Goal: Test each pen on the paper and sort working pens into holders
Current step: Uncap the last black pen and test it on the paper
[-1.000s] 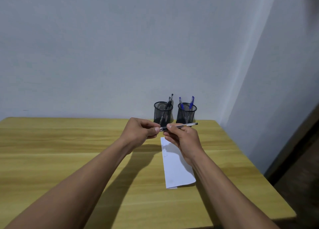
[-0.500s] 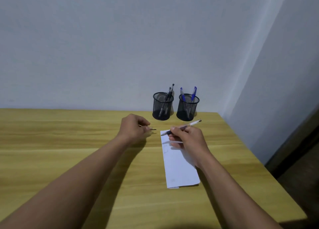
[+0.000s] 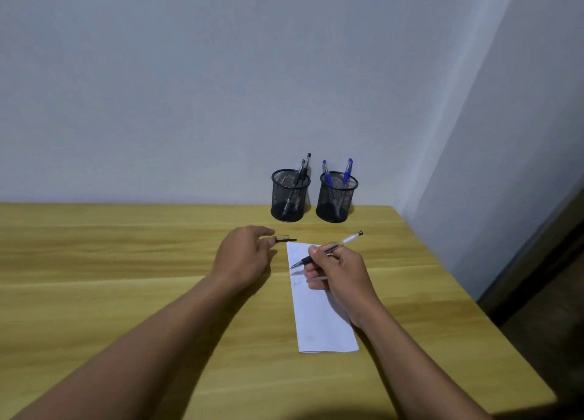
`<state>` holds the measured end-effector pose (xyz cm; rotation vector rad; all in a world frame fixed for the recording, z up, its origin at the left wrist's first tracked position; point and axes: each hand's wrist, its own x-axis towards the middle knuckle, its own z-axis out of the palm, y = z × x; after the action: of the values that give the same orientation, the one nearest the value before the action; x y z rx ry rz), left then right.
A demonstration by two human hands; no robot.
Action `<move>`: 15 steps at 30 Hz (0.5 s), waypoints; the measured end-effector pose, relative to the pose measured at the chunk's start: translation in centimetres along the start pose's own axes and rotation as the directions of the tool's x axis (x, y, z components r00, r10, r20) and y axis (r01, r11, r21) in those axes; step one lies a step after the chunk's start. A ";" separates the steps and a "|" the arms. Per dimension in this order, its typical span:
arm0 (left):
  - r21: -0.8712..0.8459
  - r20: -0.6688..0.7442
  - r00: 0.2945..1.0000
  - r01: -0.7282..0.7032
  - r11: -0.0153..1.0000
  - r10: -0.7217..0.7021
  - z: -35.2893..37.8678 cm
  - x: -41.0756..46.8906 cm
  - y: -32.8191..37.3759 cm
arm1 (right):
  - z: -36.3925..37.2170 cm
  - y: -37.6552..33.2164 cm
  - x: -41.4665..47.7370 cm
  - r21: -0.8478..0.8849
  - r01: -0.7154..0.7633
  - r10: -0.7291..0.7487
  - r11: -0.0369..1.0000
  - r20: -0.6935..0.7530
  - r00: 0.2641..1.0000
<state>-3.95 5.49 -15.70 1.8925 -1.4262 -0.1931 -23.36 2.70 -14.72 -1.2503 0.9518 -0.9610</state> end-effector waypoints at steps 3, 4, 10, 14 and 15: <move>0.093 0.186 0.978 -0.115 0.989 0.097 -1.0 -3.4 0.1 | 0.2 0.0 -0.1 0.002 -0.003 0.003 1.000 -0.019 1.000; 0.137 0.261 0.961 -0.131 0.982 0.092 -1.3 -4.4 0.4 | 0.2 0.1 -0.1 0.004 -0.001 0.001 1.000 -0.021 1.000; 0.345 0.435 0.900 -0.174 0.922 0.007 -1.5 -7.5 1.5 | 0.0 -0.1 -0.9 -0.039 0.010 -0.009 0.999 0.006 1.000; 0.377 0.449 0.893 -0.166 0.911 -0.023 -1.1 -7.8 1.5 | -0.3 0.0 -1.8 -0.185 0.087 -0.078 0.979 0.059 0.995; 0.384 0.446 0.894 -0.165 0.908 -0.027 -1.0 -7.8 1.4 | -0.4 0.1 -2.0 -0.226 0.106 -0.093 0.968 0.070 0.993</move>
<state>-7.39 12.70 -16.49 2.2295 -1.9684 -0.3249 -24.38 4.49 -14.75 -1.5254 0.9811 -0.9046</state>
